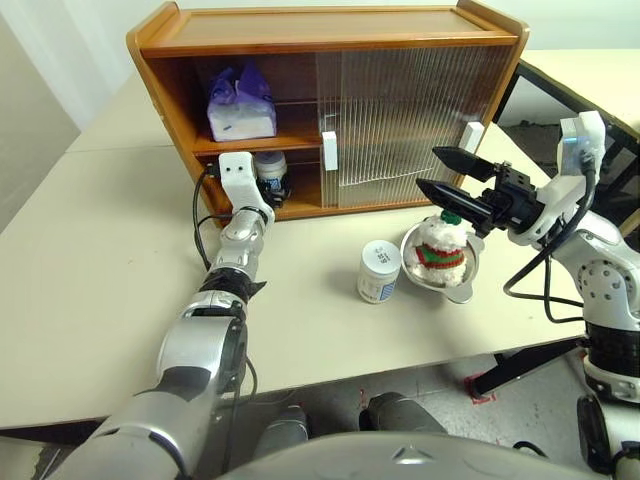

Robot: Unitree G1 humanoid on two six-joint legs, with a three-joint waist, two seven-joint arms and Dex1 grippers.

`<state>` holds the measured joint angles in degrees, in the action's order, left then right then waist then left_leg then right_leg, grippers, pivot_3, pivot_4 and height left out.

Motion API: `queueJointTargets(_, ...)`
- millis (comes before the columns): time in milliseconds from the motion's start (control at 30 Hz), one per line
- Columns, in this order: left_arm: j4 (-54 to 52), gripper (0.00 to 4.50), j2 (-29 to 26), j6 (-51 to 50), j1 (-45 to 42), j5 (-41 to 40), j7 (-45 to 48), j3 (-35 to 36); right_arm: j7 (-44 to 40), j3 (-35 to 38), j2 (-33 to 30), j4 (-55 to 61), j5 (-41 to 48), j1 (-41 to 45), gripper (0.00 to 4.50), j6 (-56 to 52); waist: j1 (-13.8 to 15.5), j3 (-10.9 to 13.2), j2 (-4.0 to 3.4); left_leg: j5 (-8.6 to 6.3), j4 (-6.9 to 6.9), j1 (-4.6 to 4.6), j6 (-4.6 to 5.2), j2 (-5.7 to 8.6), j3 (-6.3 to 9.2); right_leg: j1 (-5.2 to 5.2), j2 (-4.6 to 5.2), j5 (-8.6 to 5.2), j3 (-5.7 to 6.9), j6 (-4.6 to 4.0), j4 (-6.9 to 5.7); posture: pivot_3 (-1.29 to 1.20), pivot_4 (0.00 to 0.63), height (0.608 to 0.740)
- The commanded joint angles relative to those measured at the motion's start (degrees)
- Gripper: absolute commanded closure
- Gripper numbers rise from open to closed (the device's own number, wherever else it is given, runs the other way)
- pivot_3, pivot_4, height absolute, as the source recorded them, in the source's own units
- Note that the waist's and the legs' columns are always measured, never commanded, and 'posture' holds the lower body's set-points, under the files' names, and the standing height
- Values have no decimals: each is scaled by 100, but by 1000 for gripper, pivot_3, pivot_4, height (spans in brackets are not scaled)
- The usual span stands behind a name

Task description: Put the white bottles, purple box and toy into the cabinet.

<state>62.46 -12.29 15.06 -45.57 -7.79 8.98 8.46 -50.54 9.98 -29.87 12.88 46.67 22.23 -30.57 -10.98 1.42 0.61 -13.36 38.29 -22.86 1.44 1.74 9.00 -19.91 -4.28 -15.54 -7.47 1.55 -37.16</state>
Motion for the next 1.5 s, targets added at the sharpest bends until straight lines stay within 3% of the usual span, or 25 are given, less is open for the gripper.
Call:
queueJointTargets(33, 220, 1427, 124, 131, -176, 81, -4, 21, 13, 49, -9, 50, 0, -25, 0, 25, -11, 0, 0, 0, 2, 0, 0, 4, -4, 1, 4, 0, 3, 5, 0, -268, 0, 740)
queueJointTargets(233, 240, 1427, 192, 189, -159, 88, 148, 12, 23, 38, 5, 28, -10, 3, 0, 33, -41, 0, 0, 0, 18, -10, 1, 15, -22, 4, 13, 4, 6, 29, 11, -265, 0, 740)
queueJointTargets(367, 111, 45, 171, 276, -67, 62, 203, 61, 18, 19, 20, 12, -13, 14, 0, 33, -49, 0, 0, 1, 21, -10, 2, 14, -26, 5, 13, 4, 5, 29, 11, -260, 1, 740)
queueJointTargets(567, -415, 16, 182, 400, 279, -22, 312, 133, 16, -11, 58, 12, -16, 20, 0, 31, -58, 0, 0, 2, 23, -10, 3, 13, -33, 5, 12, 5, 6, 28, 10, -252, 3, 740)
queueJointTargets(933, -3240, 16, 414, -385, 2065, -131, 352, -105, -34, -34, 104, -11, -24, 20, 0, 39, -63, 0, 0, 3, 26, -10, 2, 62, -38, 4, 12, -15, 6, -6, 10, -242, 2, 740)
queueJointTargets(1133, -3897, 16, 463, -601, 2511, -98, -13, -2, -64, -43, 107, -60, -38, 72, 0, 41, -49, 0, 0, 6, 31, 0, -2, 64, -24, 15, 16, -13, 5, -13, 10, -230, 0, 740)
queueJointTargets(1233, -3767, 625, 453, -657, 2457, -129, -205, 106, -96, -43, 96, -84, -51, 93, 0, 46, -34, 0, 0, 7, 31, 1, -2, 34, -16, 16, 22, -10, 3, -18, 9, -230, 0, 740)
queueJointTargets(1500, -2822, 3440, 427, -550, 1974, -36, -502, 235, -114, -3, 28, -39, -39, 87, 0, -10, 20, 0, 0, 6, 30, -1, -3, 25, -18, 14, 24, -9, -3, -28, 9, -231, 0, 740)
